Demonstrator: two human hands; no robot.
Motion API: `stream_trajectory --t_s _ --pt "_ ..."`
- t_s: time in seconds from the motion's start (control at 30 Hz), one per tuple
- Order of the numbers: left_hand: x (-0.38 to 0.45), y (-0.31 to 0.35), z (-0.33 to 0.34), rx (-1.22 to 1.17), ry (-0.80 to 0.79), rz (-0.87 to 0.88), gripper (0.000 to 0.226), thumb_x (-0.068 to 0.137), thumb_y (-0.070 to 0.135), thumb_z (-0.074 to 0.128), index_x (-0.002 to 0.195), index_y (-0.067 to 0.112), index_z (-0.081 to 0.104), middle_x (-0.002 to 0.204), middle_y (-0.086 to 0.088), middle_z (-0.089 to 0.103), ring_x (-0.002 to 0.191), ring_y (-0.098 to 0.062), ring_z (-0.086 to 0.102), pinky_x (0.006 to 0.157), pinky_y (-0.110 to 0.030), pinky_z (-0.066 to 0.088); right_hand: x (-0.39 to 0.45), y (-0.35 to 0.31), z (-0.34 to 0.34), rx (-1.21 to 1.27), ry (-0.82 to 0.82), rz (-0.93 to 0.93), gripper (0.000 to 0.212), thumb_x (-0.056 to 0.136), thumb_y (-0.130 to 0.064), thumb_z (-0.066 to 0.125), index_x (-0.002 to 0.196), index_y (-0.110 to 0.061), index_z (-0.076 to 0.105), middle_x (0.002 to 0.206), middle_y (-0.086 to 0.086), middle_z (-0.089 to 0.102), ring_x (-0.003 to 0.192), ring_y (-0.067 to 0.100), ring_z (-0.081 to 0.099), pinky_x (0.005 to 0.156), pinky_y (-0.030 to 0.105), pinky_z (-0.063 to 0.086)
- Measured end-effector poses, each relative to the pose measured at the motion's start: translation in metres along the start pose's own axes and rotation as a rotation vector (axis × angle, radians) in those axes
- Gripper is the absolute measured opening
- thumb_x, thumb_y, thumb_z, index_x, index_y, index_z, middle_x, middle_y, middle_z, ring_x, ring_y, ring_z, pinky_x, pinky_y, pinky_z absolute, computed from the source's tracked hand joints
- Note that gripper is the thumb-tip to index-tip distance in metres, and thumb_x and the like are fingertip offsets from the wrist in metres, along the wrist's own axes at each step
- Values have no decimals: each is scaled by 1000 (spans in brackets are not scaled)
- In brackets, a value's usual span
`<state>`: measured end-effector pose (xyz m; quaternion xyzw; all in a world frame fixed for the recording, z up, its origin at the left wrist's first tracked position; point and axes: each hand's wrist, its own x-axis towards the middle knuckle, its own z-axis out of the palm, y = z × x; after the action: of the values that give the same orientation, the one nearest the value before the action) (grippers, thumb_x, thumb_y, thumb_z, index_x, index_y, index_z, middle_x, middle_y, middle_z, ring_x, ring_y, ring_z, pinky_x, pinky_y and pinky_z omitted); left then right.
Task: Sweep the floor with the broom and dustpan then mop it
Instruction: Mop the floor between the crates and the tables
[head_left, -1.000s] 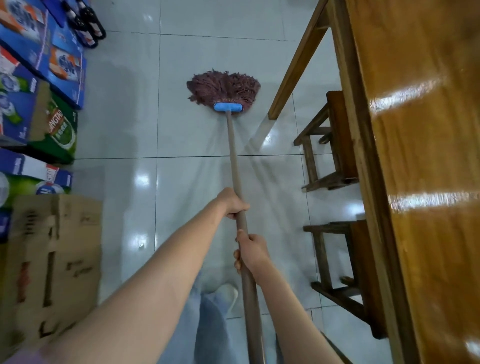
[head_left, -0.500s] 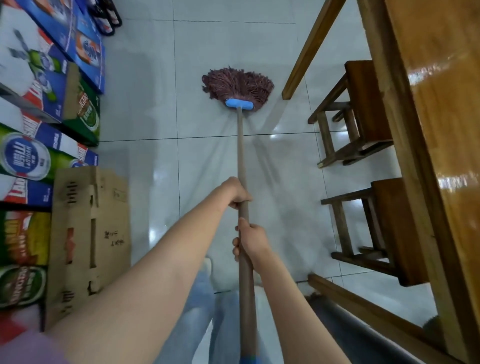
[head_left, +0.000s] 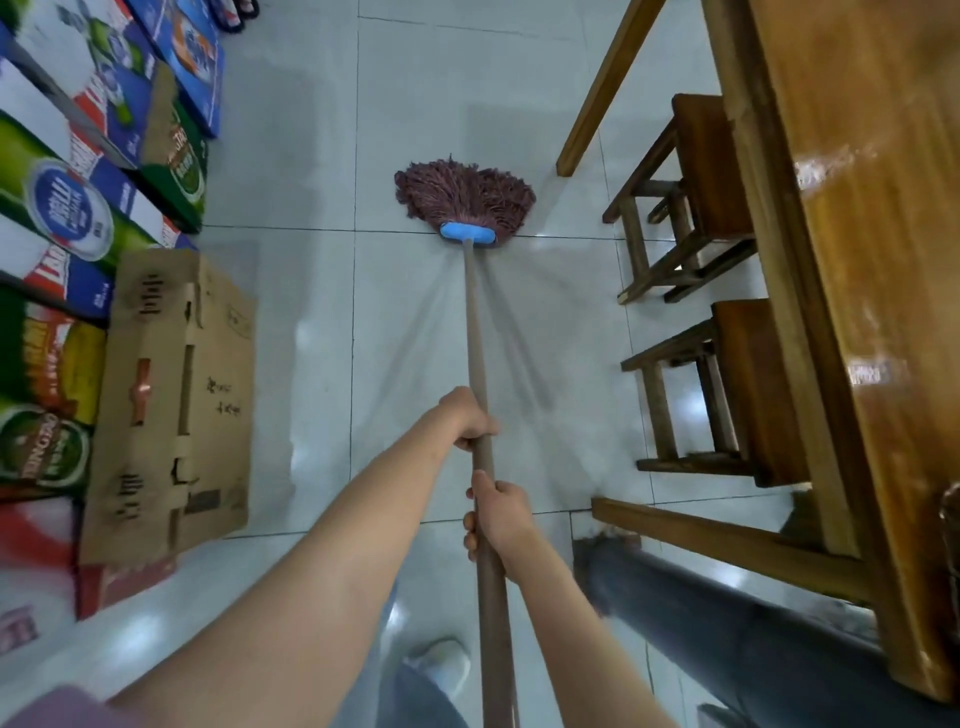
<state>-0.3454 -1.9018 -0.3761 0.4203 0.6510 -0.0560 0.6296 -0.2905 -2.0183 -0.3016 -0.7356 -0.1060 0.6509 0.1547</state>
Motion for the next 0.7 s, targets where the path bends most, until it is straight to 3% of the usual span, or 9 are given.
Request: stream_trajectory --t_s 0.23,0.4,0.7 --pt "-12 -40 28 -177 -12 55 19 79 8 68 82 8 49 102 -20 63 92 -34 68 79 -46 58 -14 39 -5 -76 28 -26 21 97 -28 43 90 -8 45 59 7 47 35 16 42 39 21 38" --pt "-1 -38 13 -240 -49 53 28 79 7 69 101 -2 55 95 -17 63 92 -35 69 81 -45 58 -6 24 0 -76 11 -29 20 98 -27 43 88 -9 43 61 8 45 37 17 40 37 18 37" --pt "39 14 -30 -266 -94 50 30 82 2 67 108 -6 55 90 -16 62 85 -32 65 80 -42 57 36 -43 5 -163 55 -20 22 97 -28 42 86 -9 45 62 7 46 35 16 41 38 21 39"
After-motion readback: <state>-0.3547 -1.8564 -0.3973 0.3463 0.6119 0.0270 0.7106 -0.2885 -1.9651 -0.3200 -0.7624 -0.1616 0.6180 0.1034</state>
